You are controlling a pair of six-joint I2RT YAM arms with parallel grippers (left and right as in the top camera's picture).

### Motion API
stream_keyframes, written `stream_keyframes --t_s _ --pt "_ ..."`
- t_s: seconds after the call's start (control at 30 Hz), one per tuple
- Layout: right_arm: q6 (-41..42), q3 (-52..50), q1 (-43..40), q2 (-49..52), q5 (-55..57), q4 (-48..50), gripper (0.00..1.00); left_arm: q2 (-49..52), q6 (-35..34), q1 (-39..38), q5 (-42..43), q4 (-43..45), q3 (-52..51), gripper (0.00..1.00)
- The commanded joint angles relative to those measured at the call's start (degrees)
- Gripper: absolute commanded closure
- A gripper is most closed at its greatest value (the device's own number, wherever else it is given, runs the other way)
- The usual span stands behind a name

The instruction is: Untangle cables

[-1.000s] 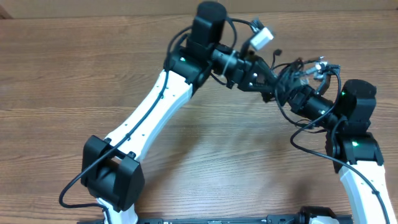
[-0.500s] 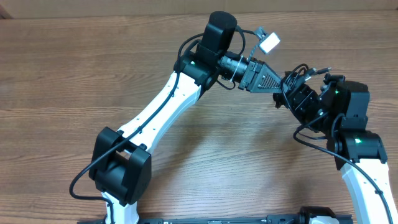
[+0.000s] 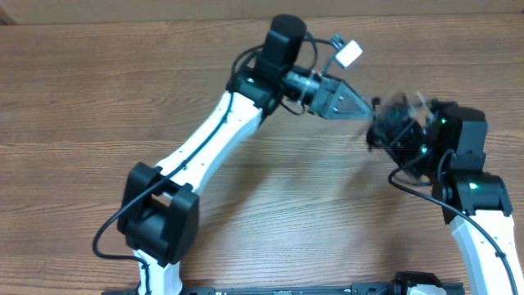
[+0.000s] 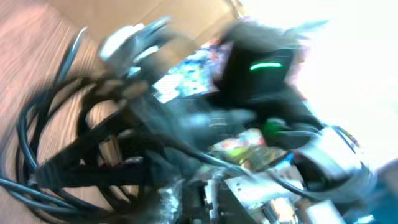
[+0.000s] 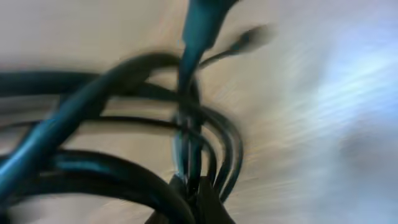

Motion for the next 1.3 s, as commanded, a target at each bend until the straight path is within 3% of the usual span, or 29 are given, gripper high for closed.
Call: stream_keyframes --t_s 0.0,0.27,0.5,0.7,0.87,0.9,1.07,1.1,1.27 --pt "-1.01 -2.82 -1.25 -0.7 6.19 -1.46 0.96 -4.92 -0.35 4.7 6.47 2.45 2.6 0.67" --pt "0.33 -2.75 -1.25 -7.89 2.47 -1.18 0.96 -4.92 0.81 5.33 6.49 3.06 2.6 0.62" --pt "1.79 -2.75 -1.25 -12.85 2.01 -0.74 0.96 -4.92 6.25 4.22 6.49 0.15 2.4 0.72" --pt "2.97 -2.71 -1.25 -14.12 0.02 2.45 0.96 -4.92 25.86 2.29 5.14 -20.35 2.36 0.7" --pt "2.62 -2.71 -1.25 -14.95 -5.27 8.28 0.96 -4.92 38.49 1.86 -13.86 -43.63 2.36 0.69" --pt "2.67 -2.71 -1.25 -14.95 -5.51 8.55 0.96 -4.92 40.46 1.6 -14.56 -46.12 2.36 0.68" --pt "6.01 -2.71 -1.25 -14.95 -5.44 8.33 0.96 -4.92 54.8 -2.1 -15.43 -53.05 2.38 0.63" --pt "9.29 -2.71 -1.25 -14.91 -5.46 8.17 0.96 -4.94 60.0 -4.5 -20.13 -54.31 2.38 0.6" --pt "12.55 -2.71 -1.25 -14.27 -5.46 6.19 0.96 -4.94 69.83 -11.65 -38.49 -53.72 2.4 0.48"
